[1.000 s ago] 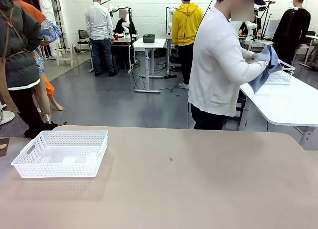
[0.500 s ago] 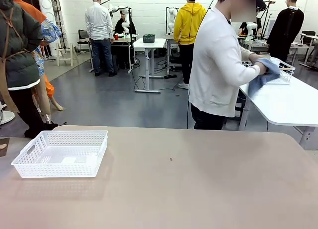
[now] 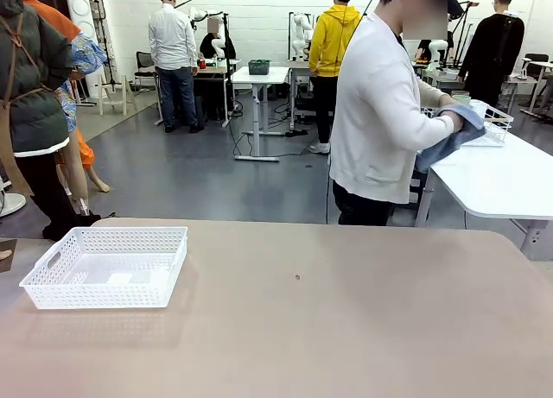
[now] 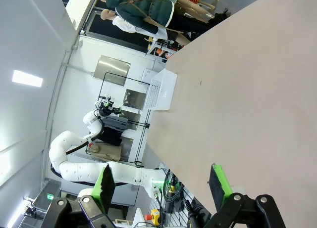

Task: Clean and organize the cups into the basket.
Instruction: Pick up the Organizing basket and move it to the center of the table, then pick up the Reusable plastic cup from the right side of the table and place it inside the Organizing basket.

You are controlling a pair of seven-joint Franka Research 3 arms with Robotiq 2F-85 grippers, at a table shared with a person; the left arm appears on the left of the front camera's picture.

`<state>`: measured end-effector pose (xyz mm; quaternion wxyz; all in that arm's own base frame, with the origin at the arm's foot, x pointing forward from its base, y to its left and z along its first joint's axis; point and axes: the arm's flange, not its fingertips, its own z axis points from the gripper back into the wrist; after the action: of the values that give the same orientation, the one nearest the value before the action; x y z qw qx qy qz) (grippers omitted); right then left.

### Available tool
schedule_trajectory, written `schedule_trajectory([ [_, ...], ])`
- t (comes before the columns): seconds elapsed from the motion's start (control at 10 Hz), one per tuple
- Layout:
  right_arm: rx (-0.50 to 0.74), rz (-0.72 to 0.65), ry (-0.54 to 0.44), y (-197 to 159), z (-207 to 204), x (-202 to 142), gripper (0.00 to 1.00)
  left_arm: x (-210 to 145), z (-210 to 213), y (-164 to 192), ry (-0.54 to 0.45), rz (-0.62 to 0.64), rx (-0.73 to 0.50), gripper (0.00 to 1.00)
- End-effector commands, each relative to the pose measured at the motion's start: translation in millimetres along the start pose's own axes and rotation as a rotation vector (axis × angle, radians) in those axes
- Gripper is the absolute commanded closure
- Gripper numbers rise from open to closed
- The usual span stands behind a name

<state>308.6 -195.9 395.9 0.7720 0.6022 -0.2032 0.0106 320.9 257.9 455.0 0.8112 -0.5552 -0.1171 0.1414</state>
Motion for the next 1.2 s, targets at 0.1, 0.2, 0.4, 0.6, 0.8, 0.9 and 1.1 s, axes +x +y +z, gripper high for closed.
schedule_trajectory([
  [0.1, -0.006, -0.006, -0.005, -0.6, 0.0, 0.7, 0.00, -0.3, 1.3, -0.3, -0.006, -0.009, -0.021, 0.00],
  [0.2, -0.006, -0.006, -0.005, -0.6, 0.0, 0.7, 0.00, -0.3, 1.3, -0.3, -0.006, -0.009, -0.021, 0.00],
  [0.4, -0.006, -0.006, -0.005, -0.6, 0.0, 0.7, 0.00, -0.3, 1.3, -0.3, -0.006, -0.009, -0.021, 0.00],
  [0.6, -0.006, -0.006, -0.005, -0.6, 0.0, 0.7, 0.00, -0.3, 1.3, -0.3, -0.006, -0.009, -0.021, 0.00],
  [0.8, -0.006, -0.006, -0.005, -0.6, 0.0, 0.7, 0.00, -0.3, 1.3, -0.3, -0.006, -0.009, -0.021, 0.00],
  [0.9, -0.006, -0.006, -0.005, -0.6, 0.0, 0.7, 0.00, -0.3, 1.3, -0.3, -0.006, -0.009, -0.021, 0.00],
  [1.1, -0.006, -0.006, -0.005, -0.6, 0.0, 0.7, 0.00, -0.3, 1.3, -0.3, -0.006, -0.009, -0.021, 0.00],
])
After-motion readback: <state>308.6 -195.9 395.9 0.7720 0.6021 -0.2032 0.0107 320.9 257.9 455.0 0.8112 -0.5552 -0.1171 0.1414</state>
